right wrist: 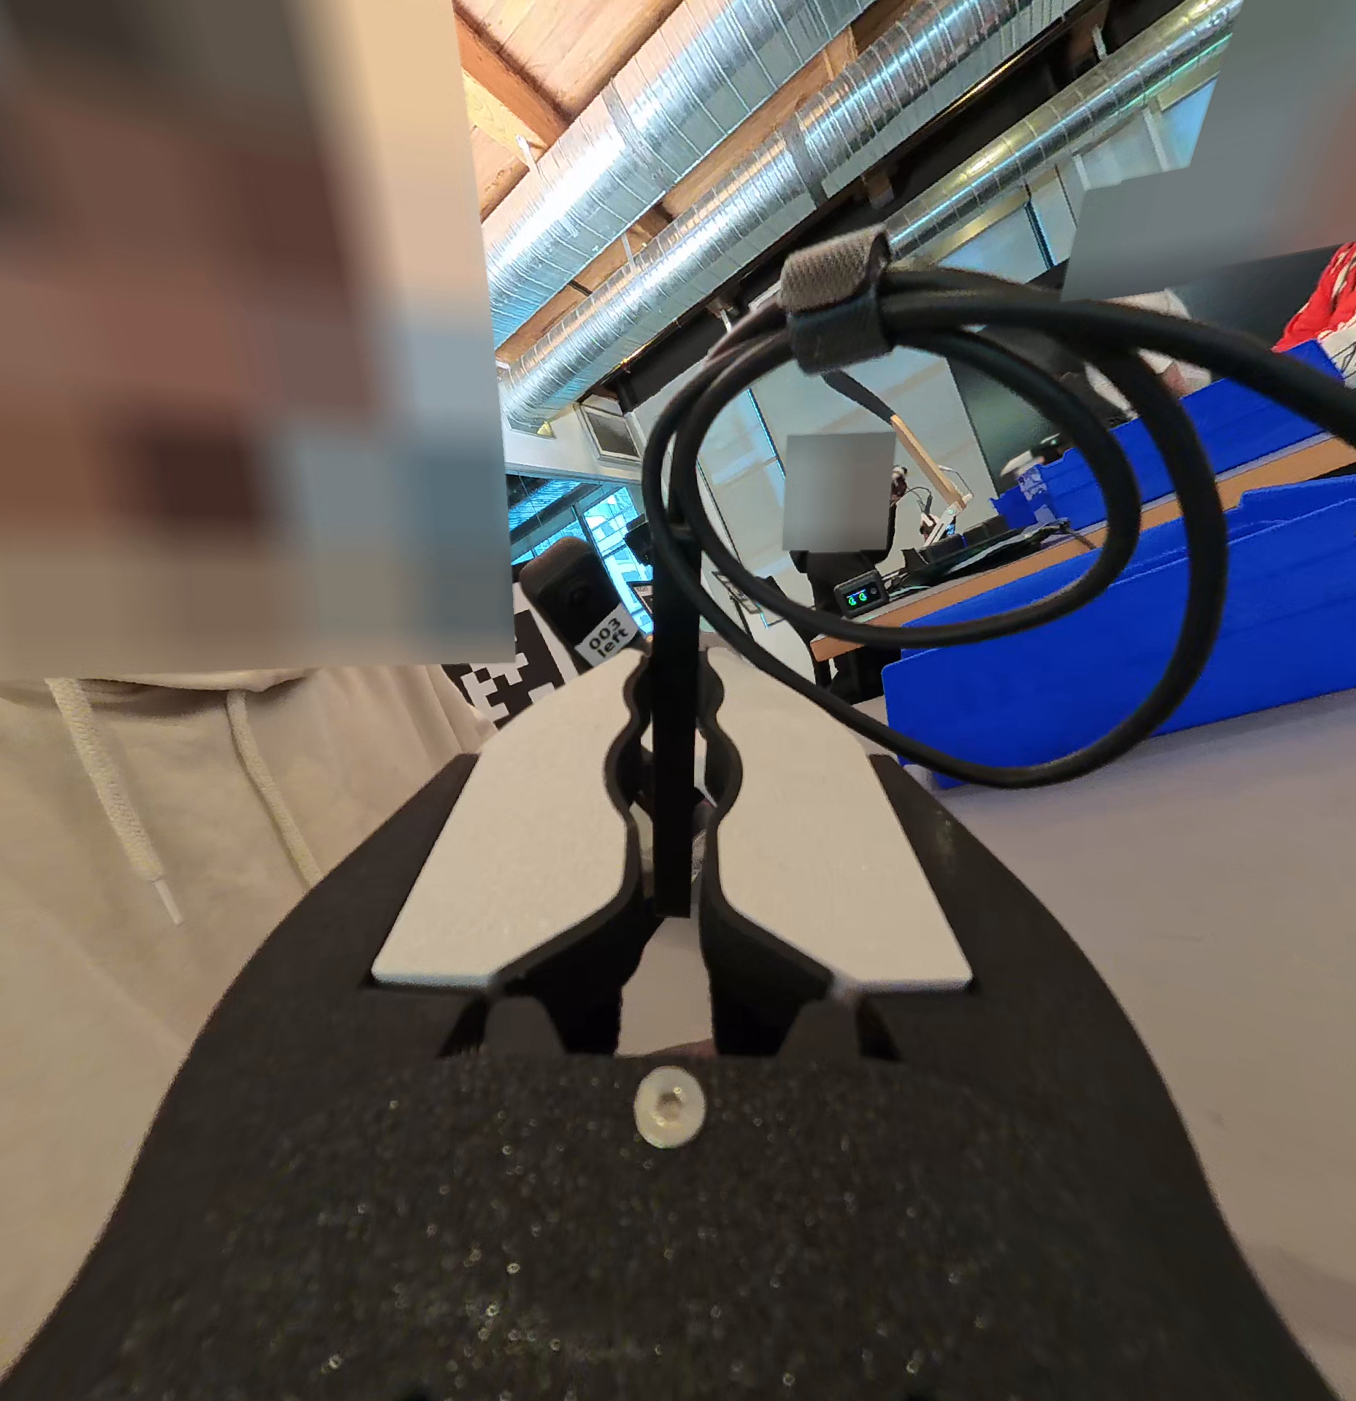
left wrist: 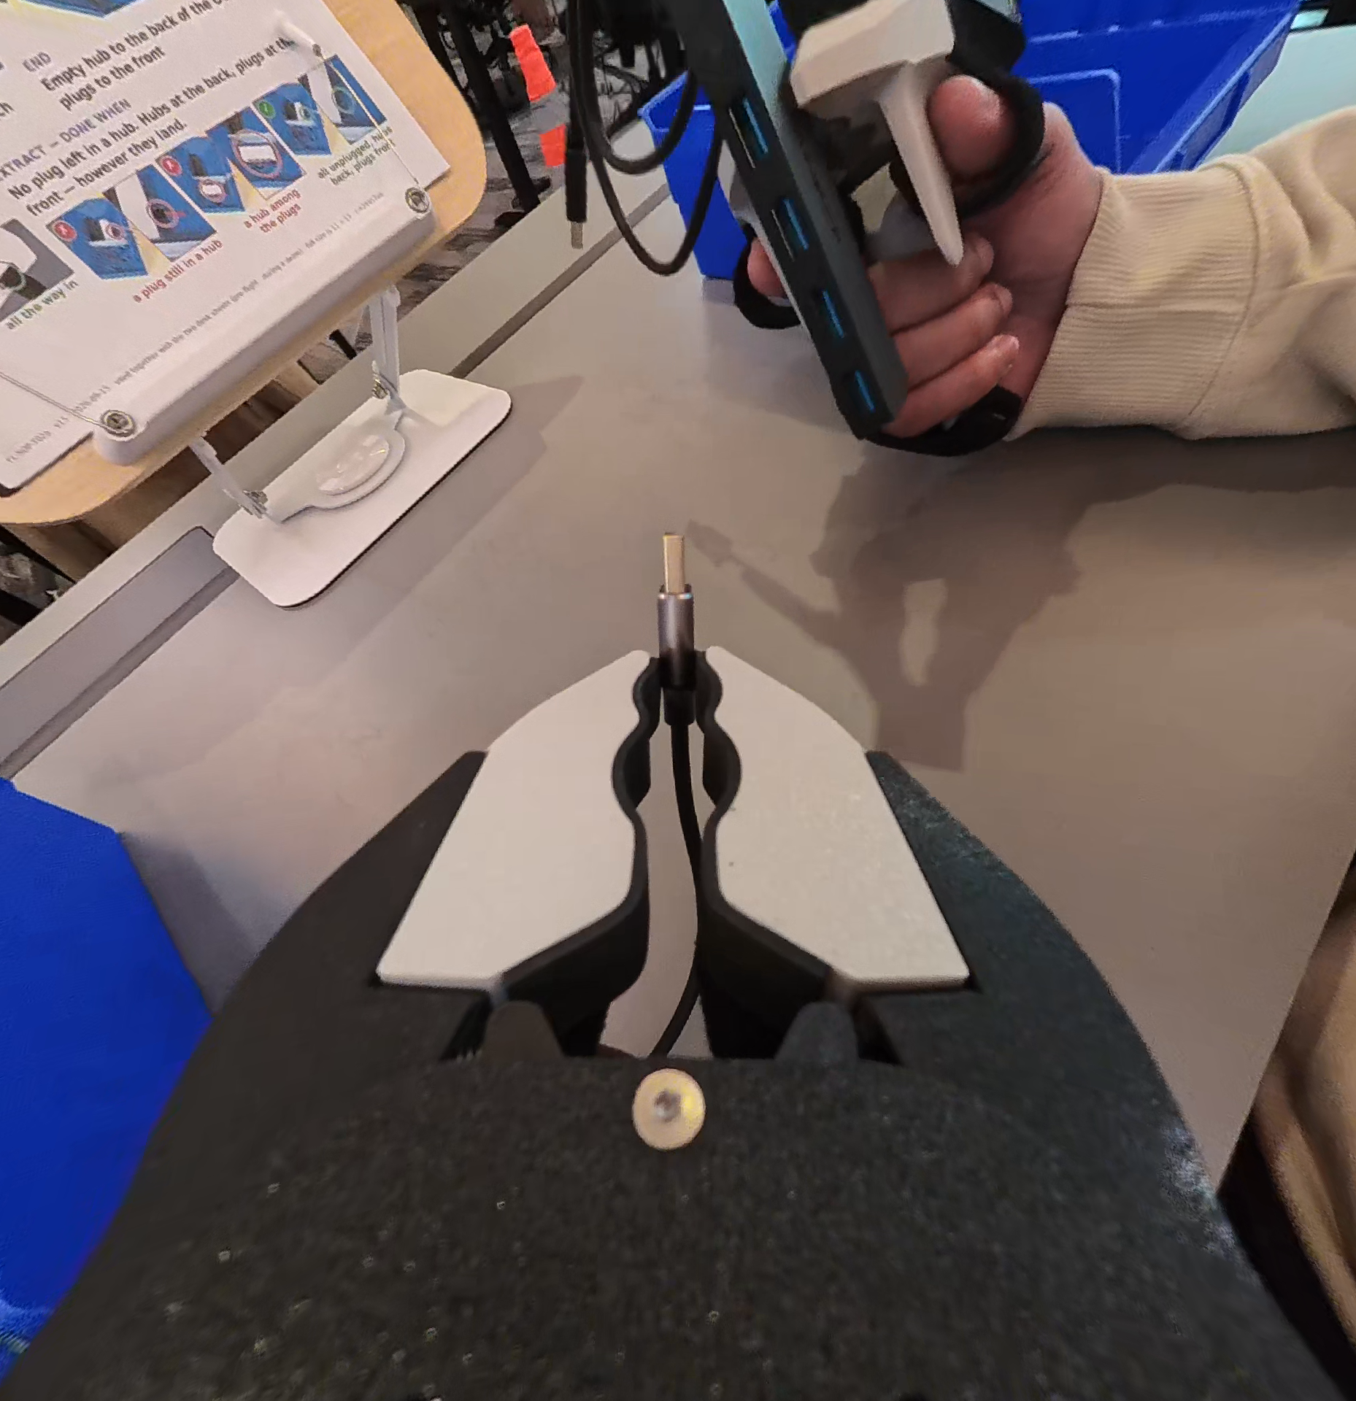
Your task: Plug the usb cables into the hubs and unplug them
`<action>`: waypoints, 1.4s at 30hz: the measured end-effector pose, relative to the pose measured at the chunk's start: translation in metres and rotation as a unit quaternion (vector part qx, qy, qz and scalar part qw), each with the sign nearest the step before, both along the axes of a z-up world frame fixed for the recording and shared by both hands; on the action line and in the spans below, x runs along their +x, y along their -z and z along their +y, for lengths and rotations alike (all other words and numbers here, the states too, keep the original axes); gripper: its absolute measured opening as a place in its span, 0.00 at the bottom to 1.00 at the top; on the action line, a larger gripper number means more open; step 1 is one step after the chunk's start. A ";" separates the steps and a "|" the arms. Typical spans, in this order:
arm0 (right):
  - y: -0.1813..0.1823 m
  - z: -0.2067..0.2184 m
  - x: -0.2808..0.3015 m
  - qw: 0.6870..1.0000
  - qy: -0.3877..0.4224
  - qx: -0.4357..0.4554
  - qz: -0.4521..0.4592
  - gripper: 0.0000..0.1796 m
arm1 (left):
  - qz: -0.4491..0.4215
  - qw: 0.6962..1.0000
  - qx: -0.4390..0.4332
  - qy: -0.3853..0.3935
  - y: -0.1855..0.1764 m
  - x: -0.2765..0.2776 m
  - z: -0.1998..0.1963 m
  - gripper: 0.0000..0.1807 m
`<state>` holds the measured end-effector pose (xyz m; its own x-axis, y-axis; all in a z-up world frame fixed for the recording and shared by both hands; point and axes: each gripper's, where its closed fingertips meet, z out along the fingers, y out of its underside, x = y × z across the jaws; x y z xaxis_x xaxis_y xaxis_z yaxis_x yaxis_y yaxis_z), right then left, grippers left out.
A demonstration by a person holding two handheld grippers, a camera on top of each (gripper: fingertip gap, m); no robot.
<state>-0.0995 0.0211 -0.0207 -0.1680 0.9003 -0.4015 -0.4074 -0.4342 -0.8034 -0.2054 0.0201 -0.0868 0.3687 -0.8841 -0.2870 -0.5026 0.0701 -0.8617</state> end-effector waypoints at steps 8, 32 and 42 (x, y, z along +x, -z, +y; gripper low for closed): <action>0.003 0.000 -0.003 1.000 0.002 0.000 -0.013 0.06 | -0.002 1.000 -0.017 0.020 0.000 0.003 -0.004 0.05; 0.009 0.000 -0.011 0.998 0.021 0.013 -0.065 0.06 | 0.072 0.988 -0.128 0.042 0.049 0.013 -0.009 0.05; 0.012 0.000 -0.015 0.997 0.023 0.014 -0.078 0.06 | 0.011 0.835 -0.489 0.253 0.018 0.001 -0.058 0.04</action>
<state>-0.1143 0.0209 -0.0329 -0.0641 0.9171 -0.3934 -0.2953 -0.3940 -0.8704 -0.2042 -0.0381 -0.1046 -0.1193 -0.7405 0.6614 -0.6380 -0.4533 -0.6225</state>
